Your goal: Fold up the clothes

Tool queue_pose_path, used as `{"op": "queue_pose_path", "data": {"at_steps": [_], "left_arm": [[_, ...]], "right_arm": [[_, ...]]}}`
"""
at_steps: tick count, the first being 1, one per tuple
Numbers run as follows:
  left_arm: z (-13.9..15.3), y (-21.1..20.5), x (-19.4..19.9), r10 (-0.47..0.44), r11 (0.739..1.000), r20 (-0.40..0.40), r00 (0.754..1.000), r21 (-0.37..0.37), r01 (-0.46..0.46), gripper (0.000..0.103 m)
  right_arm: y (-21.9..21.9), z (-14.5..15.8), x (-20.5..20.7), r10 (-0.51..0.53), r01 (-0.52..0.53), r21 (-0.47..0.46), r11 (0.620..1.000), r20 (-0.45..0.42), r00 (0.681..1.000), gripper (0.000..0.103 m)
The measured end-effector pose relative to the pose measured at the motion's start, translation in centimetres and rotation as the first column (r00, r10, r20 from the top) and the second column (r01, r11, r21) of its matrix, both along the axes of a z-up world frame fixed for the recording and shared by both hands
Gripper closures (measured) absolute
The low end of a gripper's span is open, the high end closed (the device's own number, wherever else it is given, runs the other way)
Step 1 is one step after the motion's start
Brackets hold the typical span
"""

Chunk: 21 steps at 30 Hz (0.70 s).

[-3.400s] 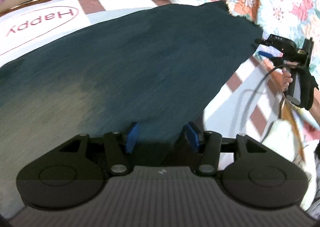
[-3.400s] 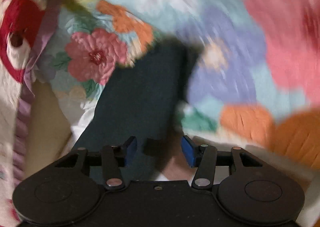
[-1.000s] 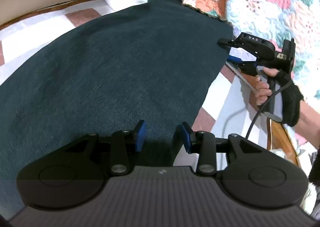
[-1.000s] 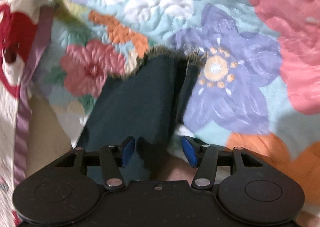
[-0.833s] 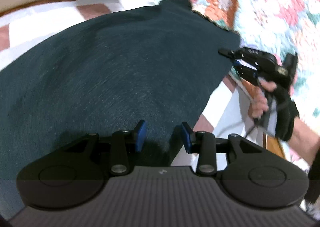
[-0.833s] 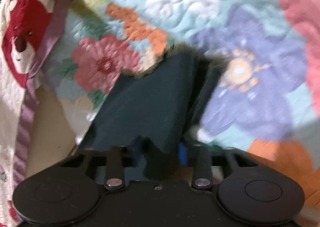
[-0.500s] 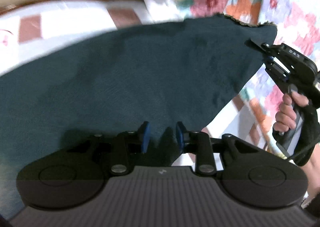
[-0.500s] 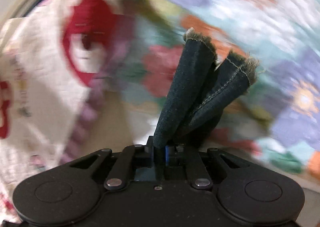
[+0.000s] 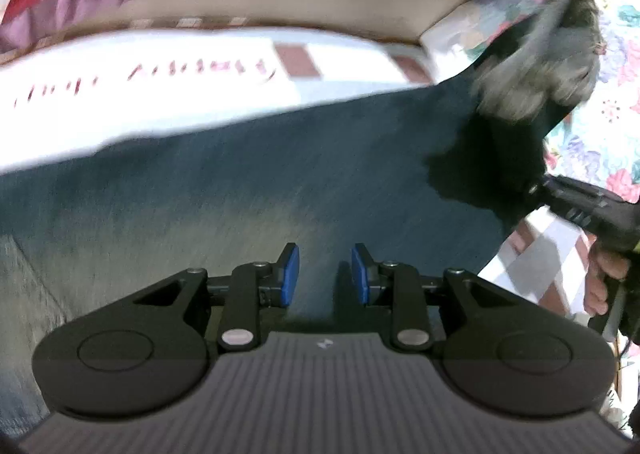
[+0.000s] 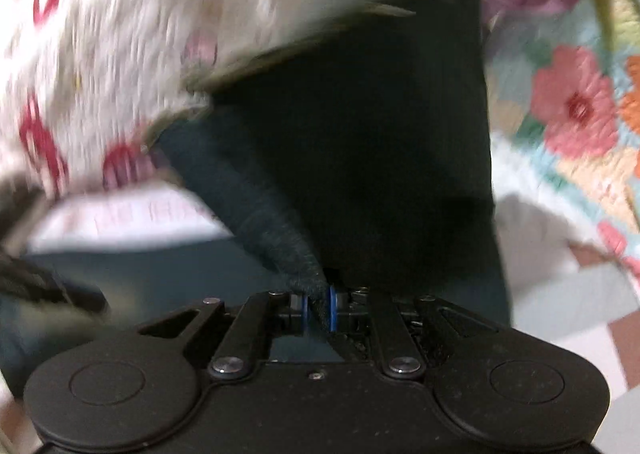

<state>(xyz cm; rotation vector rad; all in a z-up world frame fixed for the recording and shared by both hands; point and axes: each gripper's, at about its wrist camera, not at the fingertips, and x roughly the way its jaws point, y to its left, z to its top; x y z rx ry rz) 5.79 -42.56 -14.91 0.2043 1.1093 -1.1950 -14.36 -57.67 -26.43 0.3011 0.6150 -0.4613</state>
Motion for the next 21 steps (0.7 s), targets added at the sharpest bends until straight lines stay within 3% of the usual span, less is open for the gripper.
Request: {"op": "queue_pose_path", "data": {"at_steps": [2,8,13,21], "left_arm": [[-0.4,1.7,0.7,0.022,1.0,0.021,1.0,0.012,-0.023,0.076],[-0.7,2.4,1.3,0.032,0.998,-0.026,0.999,-0.046,-0.033,0.073],[-0.5,3.5,2.3,0.047,0.989,-0.18,0.983,-0.132,-0.071,0.07],[1.4,5.2,3.1,0.076,0.943,-0.328,0.942,-0.282,-0.174,0.053]], "right_arm": [[0.7,-1.1,0.9,0.011,-0.013,-0.031,0.999,-0.076,0.997,0.091],[2.1,0.3,0.7,-0.001,-0.005,-0.079,0.997,-0.079,0.997,0.091],[3.5,1.4,1.1,0.013,-0.02,-0.095,0.995,-0.073,0.997,0.091],[6.5,3.1,3.3,0.109,-0.111,-0.044,0.993,-0.033,0.993,0.09]]}}
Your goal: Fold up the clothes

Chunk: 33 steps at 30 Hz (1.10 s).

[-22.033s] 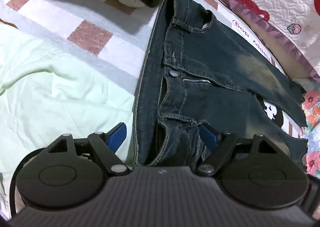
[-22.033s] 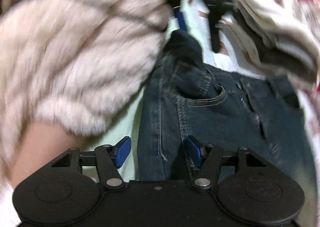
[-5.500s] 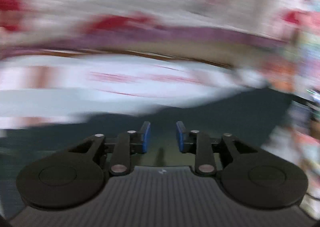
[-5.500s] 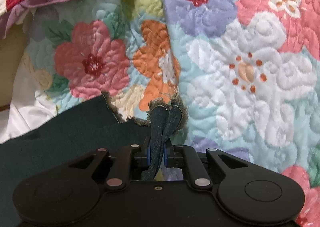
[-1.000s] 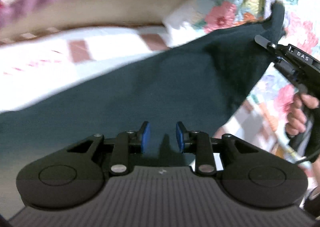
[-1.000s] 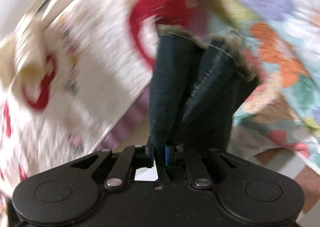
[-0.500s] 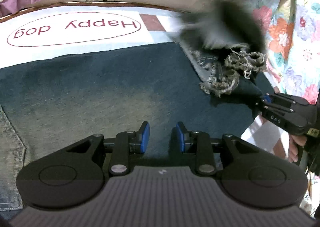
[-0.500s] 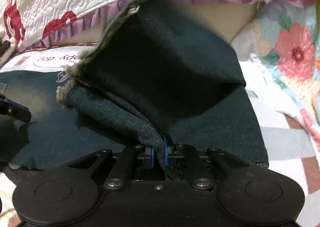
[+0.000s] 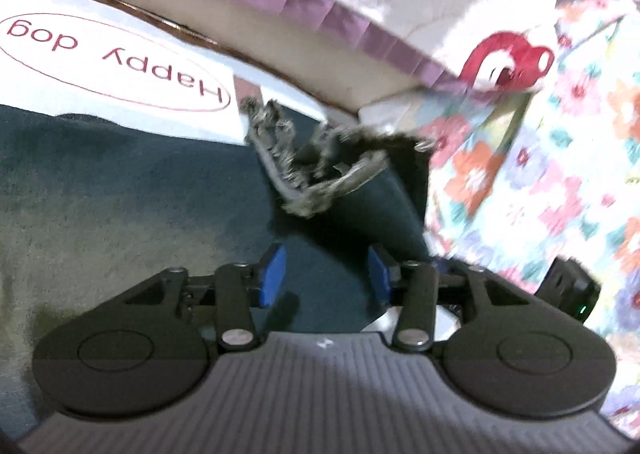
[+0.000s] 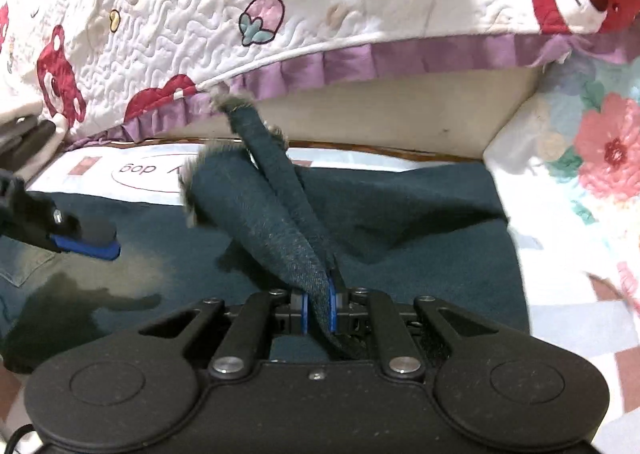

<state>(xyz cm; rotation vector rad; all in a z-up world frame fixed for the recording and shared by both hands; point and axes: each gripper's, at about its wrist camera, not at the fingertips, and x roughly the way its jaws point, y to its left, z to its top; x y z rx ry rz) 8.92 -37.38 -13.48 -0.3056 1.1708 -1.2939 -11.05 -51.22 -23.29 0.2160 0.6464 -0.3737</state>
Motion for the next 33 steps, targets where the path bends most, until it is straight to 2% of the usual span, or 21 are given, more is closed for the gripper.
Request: {"op": "queue_pose_path", "data": {"at_steps": [3,6,10,15,19,21,23,25,26,28,29,31,33], "left_arm": [[0.0,0.7,0.2,0.02,1.0,-0.068,0.997,-0.022,-0.022,0.052],[0.0,1.1,0.1,0.041,0.999,-0.075,0.996,-0.019,-0.042,0.049],[-0.1,1.6,0.0,0.068,0.997,-0.084,0.994,-0.015,-0.07,0.047],[-0.2,2.2,-0.1,0.103,0.994,-0.095,0.99,-0.009,-0.104,0.039],[-0.4,2.6,-0.2,0.133,0.991,-0.104,0.986,-0.002,-0.134,0.037],[-0.8,2.4,-0.1,0.167,0.986,-0.069,0.984,0.029,-0.165,0.033],[-1.3,2.1,0.0,0.197,0.979,-0.019,0.98,0.064,-0.195,0.032],[-1.8,1.8,0.4,0.211,0.974,-0.005,0.977,0.085,-0.21,0.032],[-2.1,1.7,0.6,0.218,0.972,-0.001,0.976,0.091,-0.217,0.036],[-2.6,1.6,1.1,0.23,0.97,-0.004,0.973,0.082,-0.229,0.061],[-2.5,1.7,1.1,0.234,0.969,0.013,0.972,0.074,-0.235,0.087],[-0.5,2.1,0.4,0.237,0.968,0.135,0.962,0.047,-0.245,0.092],[1.5,2.6,-0.3,0.239,0.968,0.256,0.937,0.018,-0.252,0.093]], "right_arm": [[1.1,0.6,0.8,0.035,-0.036,0.02,0.999,0.014,0.999,0.09],[2.2,1.3,1.7,0.07,-0.071,0.04,0.997,0.029,0.997,0.09],[4.5,1.2,2.9,0.115,-0.115,0.057,0.992,0.007,0.993,0.09],[5.6,1.1,3.7,0.14,-0.14,0.081,0.987,0.013,0.99,0.09],[6.6,1.3,4.3,0.176,-0.175,0.081,0.981,0.006,0.984,0.09],[7.2,1.2,4.5,0.195,-0.194,0.08,0.978,-0.004,0.981,0.09],[7.9,1.1,4.7,0.214,-0.213,0.08,0.974,-0.013,0.977,0.09],[8.5,1.0,4.9,0.234,-0.231,0.079,0.97,-0.023,0.972,0.09],[8.9,1.0,5.0,0.243,-0.24,0.079,0.967,-0.028,0.97,0.09],[9.4,1.1,5.0,0.266,-0.263,0.071,0.962,-0.034,0.963,0.09],[9.6,1.1,4.7,0.262,-0.26,0.055,0.964,-0.038,0.964,0.09],[9.7,1.1,4.2,0.238,-0.238,0.013,0.971,-0.045,0.97,0.091],[9.8,1.2,3.6,0.213,-0.215,-0.03,0.976,-0.052,0.976,0.088]]}}
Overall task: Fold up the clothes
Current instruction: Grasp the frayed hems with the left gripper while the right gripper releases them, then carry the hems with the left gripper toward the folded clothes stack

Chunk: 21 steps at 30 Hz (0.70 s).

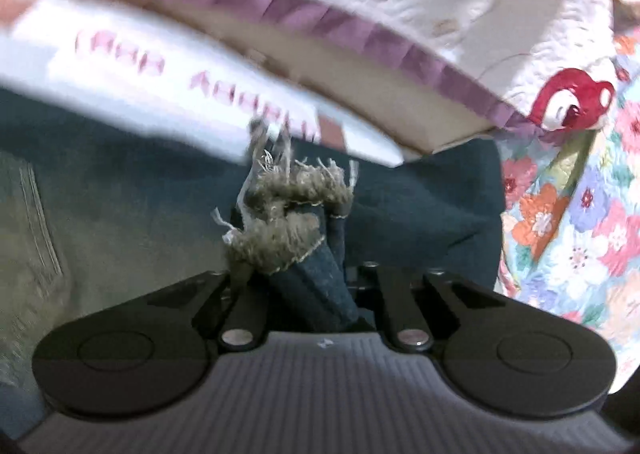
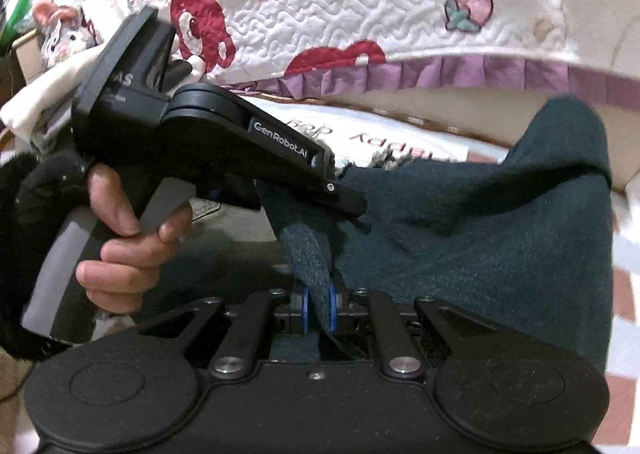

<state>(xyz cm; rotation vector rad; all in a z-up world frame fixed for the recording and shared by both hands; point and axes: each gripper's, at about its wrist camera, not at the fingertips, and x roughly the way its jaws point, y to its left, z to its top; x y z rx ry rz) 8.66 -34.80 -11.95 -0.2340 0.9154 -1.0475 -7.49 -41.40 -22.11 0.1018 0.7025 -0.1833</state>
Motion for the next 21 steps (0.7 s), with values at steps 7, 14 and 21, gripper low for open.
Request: {"op": "queue_pose_path", "data": {"at_steps": [7,14,21], "left_arm": [[7.5,3.9,-1.5,0.051,0.999,0.375,0.925,-0.028,-0.044,0.094],[9.6,12.1,-2.6,0.137,0.984,0.516,0.845,0.027,-0.176,0.094],[7.8,15.1,0.9,0.225,0.967,0.422,0.878,0.014,-0.254,0.094]], "right_arm": [[0.4,0.1,-2.1,-0.08,0.082,-0.15,0.985,0.019,0.997,0.043],[0.5,-0.5,-3.4,-0.148,0.15,-0.253,0.956,0.025,0.989,0.037],[-0.4,-3.5,-2.2,-0.19,0.179,-0.22,0.959,-0.031,0.981,0.035]]}}
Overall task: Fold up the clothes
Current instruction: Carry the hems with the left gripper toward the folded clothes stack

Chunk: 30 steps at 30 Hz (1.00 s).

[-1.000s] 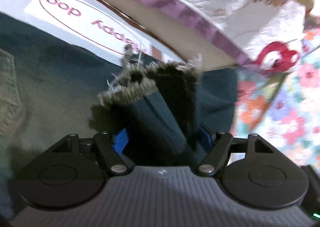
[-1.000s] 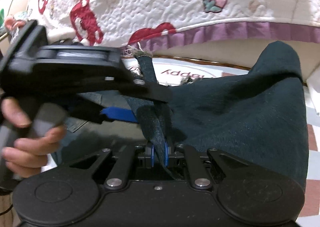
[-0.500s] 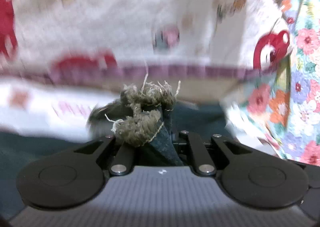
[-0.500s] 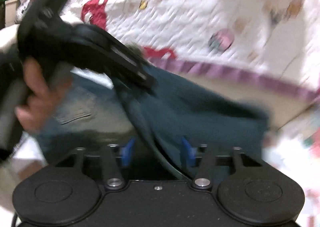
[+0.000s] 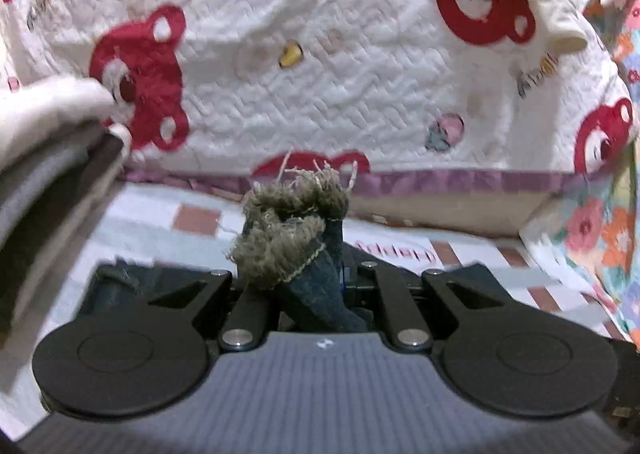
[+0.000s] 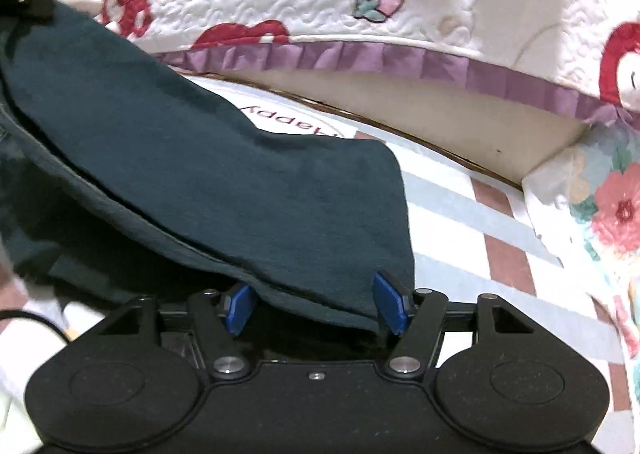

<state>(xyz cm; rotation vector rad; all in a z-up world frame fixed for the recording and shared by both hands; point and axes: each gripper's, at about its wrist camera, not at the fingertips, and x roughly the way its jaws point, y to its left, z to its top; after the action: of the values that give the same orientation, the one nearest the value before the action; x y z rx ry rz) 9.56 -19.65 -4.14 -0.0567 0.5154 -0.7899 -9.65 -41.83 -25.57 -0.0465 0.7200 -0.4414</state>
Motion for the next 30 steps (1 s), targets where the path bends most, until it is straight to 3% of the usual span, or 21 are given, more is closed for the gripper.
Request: {"op": "queue_pose_path", "data": {"at_steps": [4,6,10,12,15,17,22,23,24,25,27,28,30], "left_arm": [[3.2,1.1,0.4,-0.017,0.998,0.149,0.989,-0.052,0.025,0.094],[4.4,2.6,0.5,-0.005,0.994,0.164,0.986,-0.105,0.022,0.094],[0.3,5.0,3.3,0.05,0.998,-0.057,0.997,-0.024,-0.052,0.093],[-1.8,6.2,4.7,0.084,0.996,-0.165,0.983,0.022,-0.081,0.092],[-4.7,7.9,6.8,0.136,0.99,-0.311,0.94,0.081,-0.117,0.093],[-4.8,8.6,7.2,0.138,0.99,-0.337,0.931,0.031,-0.136,0.093],[-3.1,7.3,5.4,0.09,0.996,-0.15,0.985,0.031,-0.087,0.094],[-2.5,7.1,4.9,0.08,0.997,-0.094,0.992,0.025,-0.078,0.094],[-1.1,7.2,3.9,0.077,0.997,0.011,0.997,-0.001,-0.077,0.094],[0.4,7.4,2.8,0.092,0.996,0.11,0.99,-0.024,-0.09,0.094],[2.9,7.8,1.4,0.143,0.99,0.201,0.969,-0.033,-0.139,0.094],[3.5,8.1,1.1,0.16,0.987,0.215,0.963,-0.034,-0.157,0.094],[2.0,8.8,2.6,0.157,0.988,0.088,0.984,-0.008,-0.157,0.093]], "right_arm": [[-0.4,0.6,0.3,-0.019,0.018,0.038,0.999,0.044,0.999,0.034],[-1.2,0.1,0.1,-0.048,0.043,0.086,0.995,0.051,0.998,0.034],[-2.7,-1.0,-0.2,-0.105,0.092,0.183,0.979,0.06,0.993,0.034],[-3.5,-1.5,-0.4,-0.134,0.116,0.231,0.966,0.063,0.989,0.034],[-4.5,-2.3,-0.7,-0.172,0.145,0.297,0.944,0.067,0.983,0.034],[-4.8,-2.5,-0.8,-0.188,0.154,0.325,0.933,0.076,0.979,0.034],[-4.8,-2.8,-0.7,-0.202,0.162,0.34,0.926,0.086,0.976,0.032],[-4.8,-2.8,-0.6,-0.197,0.158,0.335,0.929,0.084,0.977,0.032],[-4.8,-2.8,-0.6,-0.194,0.155,0.335,0.929,0.085,0.977,0.032],[-4.7,-2.7,-0.6,-0.193,0.153,0.338,0.929,0.087,0.977,0.032],[-4.7,-2.7,-0.7,-0.189,0.15,0.338,0.929,0.087,0.978,0.032],[-4.6,-2.7,-0.7,-0.188,0.148,0.337,0.93,0.087,0.978,0.031],[-4.5,-2.7,-0.7,-0.184,0.145,0.336,0.931,0.087,0.979,0.031]]}}
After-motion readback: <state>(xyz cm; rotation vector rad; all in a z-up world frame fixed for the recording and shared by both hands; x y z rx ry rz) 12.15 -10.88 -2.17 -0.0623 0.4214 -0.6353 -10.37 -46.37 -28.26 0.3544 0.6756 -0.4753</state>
